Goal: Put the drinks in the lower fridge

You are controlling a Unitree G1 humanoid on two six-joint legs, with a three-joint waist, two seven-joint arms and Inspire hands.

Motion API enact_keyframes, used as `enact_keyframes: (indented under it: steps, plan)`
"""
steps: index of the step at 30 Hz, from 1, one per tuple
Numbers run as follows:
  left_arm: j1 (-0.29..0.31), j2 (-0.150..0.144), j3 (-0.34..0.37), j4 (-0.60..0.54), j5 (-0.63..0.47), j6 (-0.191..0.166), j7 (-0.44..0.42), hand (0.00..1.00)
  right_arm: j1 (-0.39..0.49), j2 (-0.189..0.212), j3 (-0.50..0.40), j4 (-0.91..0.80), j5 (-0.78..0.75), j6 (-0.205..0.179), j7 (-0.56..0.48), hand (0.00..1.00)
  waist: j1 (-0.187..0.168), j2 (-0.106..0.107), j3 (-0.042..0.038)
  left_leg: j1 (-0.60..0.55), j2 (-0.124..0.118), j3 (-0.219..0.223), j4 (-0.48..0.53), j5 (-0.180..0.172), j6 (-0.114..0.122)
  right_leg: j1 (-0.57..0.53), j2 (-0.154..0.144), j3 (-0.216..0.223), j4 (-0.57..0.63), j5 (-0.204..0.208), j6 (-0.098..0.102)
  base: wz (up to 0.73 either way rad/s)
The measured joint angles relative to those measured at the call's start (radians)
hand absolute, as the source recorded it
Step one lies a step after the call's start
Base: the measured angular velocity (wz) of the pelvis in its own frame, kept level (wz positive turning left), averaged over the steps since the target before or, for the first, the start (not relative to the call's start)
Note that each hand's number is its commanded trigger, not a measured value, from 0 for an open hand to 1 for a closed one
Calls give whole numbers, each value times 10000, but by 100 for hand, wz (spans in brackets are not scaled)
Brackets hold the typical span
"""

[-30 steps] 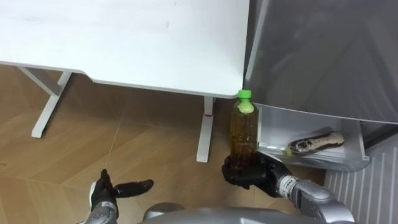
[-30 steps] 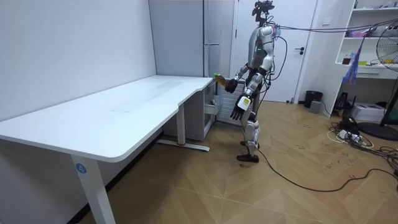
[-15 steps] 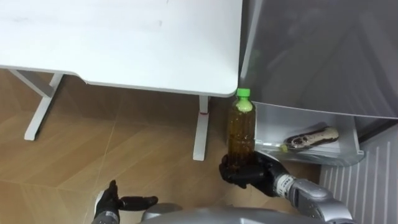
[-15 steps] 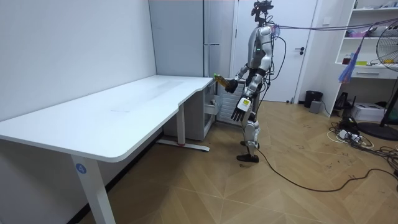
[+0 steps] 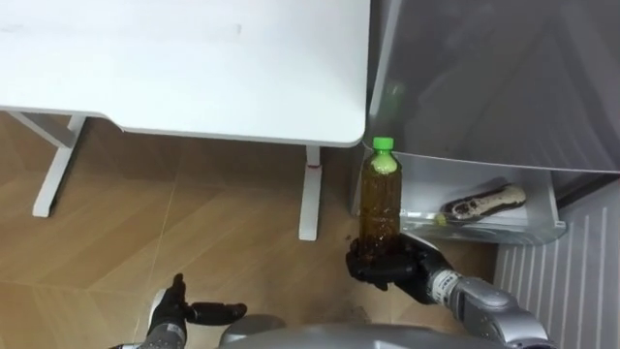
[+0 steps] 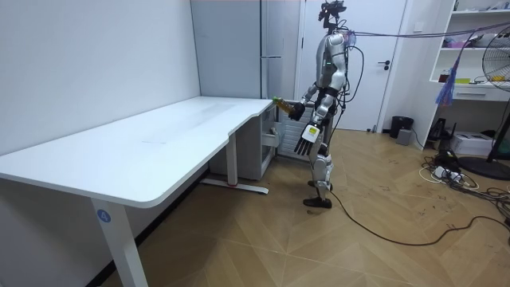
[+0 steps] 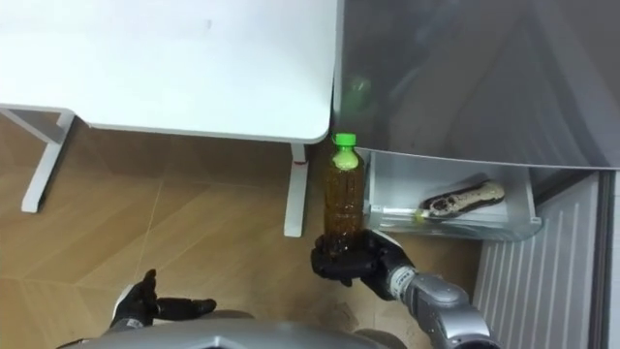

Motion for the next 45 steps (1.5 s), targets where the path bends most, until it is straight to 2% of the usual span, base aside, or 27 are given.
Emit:
enact_keyframes:
  steps: [9,13,18,25,30,32,38,45]
  plan:
    - [-71,-21,14,89,191,-19,23,0,-82,39,-44,130,76,-6,-423,100,-11,-26,-4,4,0,7,-97,0,0,-69,11,35,1,0,0,-2]
    - [-88,-21,31,302,192,-74,42,0,-110,21,-47,131,717,-13,-677,100,5,-48,-18,3,0,56,-79,1,1,-98,11,93,8,0,0,-4]
    - [-122,-24,46,470,189,-214,67,0,-99,41,-46,134,810,-36,-896,100,-14,-68,-21,10,1,100,-44,1,2,-129,10,144,6,0,0,-1]
    - [-132,-64,116,672,181,-223,163,0,-34,39,-43,132,1380,-36,-1260,100,-33,-63,-21,-6,3,102,-65,1,2,-123,13,150,26,4,-3,0]
    - [-61,-85,117,745,174,-215,237,0,121,46,-31,135,2123,-36,-1533,100,-39,-17,-12,36,1,103,-56,4,8,-78,14,168,32,10,-7,0]
    - [23,-87,118,741,178,-211,240,0,211,47,-48,191,2716,-35,-1739,100,-66,38,23,126,2,118,-62,4,8,9,14,170,14,9,-6,0]
    - [221,-101,116,724,182,-212,236,0,204,103,-431,474,4089,-38,-2104,100,-260,189,17,139,14,134,-74,4,7,8,27,181,19,10,-8,0]
    - [222,-171,262,739,201,-219,246,0,67,141,-808,1243,5477,-275,-2218,100,-239,164,3,140,17,172,-94,4,8,-19,29,211,15,10,-8,0]
